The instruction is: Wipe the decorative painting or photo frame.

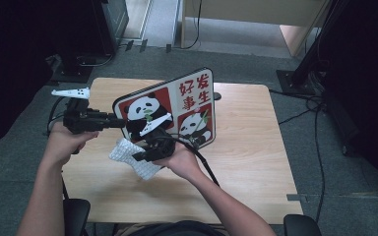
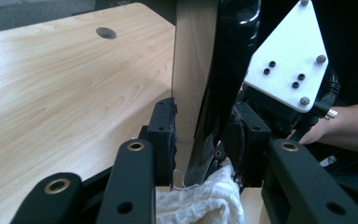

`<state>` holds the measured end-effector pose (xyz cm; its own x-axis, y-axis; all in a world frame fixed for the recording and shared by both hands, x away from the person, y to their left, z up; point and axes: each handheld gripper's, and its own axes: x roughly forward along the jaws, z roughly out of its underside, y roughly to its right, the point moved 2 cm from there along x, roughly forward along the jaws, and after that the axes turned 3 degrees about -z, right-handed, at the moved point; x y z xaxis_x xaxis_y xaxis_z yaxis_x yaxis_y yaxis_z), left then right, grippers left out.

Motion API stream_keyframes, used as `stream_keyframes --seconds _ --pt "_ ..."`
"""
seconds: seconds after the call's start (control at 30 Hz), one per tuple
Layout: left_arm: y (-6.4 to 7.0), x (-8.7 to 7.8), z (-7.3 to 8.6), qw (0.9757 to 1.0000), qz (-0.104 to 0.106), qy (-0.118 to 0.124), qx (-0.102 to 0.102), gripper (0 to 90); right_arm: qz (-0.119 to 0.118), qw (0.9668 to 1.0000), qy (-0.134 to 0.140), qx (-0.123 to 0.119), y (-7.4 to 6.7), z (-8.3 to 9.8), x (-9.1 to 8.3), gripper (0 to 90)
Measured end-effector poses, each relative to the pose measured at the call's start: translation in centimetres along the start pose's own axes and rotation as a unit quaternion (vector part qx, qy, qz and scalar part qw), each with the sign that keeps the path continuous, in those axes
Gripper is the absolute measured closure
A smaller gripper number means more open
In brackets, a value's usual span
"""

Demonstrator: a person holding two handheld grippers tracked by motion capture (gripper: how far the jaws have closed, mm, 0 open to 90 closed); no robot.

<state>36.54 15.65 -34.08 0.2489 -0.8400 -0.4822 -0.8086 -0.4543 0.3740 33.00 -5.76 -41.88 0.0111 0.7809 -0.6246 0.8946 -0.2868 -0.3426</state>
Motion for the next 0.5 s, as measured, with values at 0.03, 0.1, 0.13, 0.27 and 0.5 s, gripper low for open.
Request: stream_keyframes --seconds 0.03,0.1,0.13,0.27,0.5 --pt "0.0 0.1 0.0 1.0 0.0 -0.001 0.0 66.1 0.0 1.0 0.0 0.001 0.0 0.1 0.0 78.8" --pt "0.0 0.2 0.0 1.0 0.0 -0.001 0.0 67.1 -0.001 1.0 -0.002 0.002 0.1 0.2 0.1 78.8" --pt "-0.1 0.3 0.1 1.0 0.0 0.0 0.0 67.6 0.0 1.0 -0.001 0.001 0.1 0.3 0.2 78.8" --pt "-0.1 0.4 0.1 1.0 0.003 -0.001 0.004 69.2 0.0 1.0 -0.005 0.004 0.2 0.7 0.4 78.8" --pt "0.0 0.6 0.2 0.9999 0.007 0.001 0.007 75.5 -0.001 0.9999 -0.011 0.01 0.4 1.3 0.9 78.7"
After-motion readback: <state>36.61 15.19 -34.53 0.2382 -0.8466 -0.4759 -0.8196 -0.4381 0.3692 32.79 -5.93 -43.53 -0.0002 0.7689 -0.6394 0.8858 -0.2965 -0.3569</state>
